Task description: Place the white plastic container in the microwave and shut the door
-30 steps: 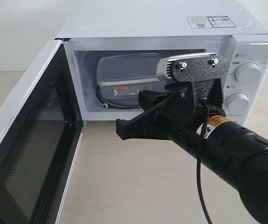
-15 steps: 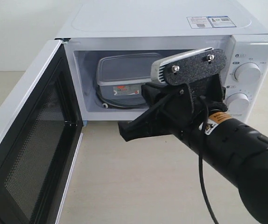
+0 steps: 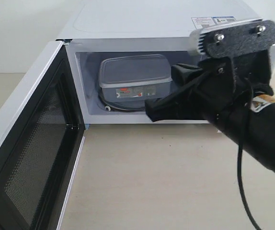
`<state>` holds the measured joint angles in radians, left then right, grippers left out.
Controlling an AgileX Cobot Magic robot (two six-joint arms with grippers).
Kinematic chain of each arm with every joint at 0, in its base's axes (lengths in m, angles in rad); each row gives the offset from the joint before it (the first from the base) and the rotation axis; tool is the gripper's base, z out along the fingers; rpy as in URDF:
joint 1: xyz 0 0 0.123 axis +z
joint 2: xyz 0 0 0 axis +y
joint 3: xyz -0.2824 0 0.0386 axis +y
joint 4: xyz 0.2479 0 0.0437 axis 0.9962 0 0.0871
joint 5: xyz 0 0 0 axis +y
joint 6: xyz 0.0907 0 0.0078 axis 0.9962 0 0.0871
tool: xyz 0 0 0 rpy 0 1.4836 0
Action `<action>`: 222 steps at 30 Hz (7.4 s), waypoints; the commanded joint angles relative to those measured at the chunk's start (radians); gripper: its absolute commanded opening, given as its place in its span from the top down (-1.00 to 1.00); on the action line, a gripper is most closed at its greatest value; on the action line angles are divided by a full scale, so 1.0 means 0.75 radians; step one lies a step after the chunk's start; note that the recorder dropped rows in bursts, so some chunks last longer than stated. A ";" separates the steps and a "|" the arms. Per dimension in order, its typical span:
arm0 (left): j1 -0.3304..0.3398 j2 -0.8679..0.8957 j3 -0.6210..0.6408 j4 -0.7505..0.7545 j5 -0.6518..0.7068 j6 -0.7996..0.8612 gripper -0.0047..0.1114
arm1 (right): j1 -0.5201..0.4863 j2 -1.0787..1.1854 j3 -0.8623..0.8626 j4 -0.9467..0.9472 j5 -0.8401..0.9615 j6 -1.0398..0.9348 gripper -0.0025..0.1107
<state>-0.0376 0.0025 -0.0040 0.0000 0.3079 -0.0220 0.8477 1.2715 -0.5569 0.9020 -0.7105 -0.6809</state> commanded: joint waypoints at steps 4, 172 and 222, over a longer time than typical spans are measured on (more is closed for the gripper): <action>-0.003 -0.003 0.005 -0.010 -0.007 0.000 0.84 | -0.207 -0.236 0.002 0.100 0.313 -0.136 0.96; -0.057 1.648 -1.020 -1.840 0.683 1.831 0.84 | -1.051 -1.695 0.743 -1.007 1.109 0.806 0.96; -0.057 1.141 -0.639 -1.886 0.188 1.809 0.84 | -0.340 -0.320 -0.009 -1.098 0.709 0.862 0.96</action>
<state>-0.0705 0.8778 -0.4971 -1.4098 0.4585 1.3445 0.5770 0.9503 -0.5560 0.0203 -0.0875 -0.0251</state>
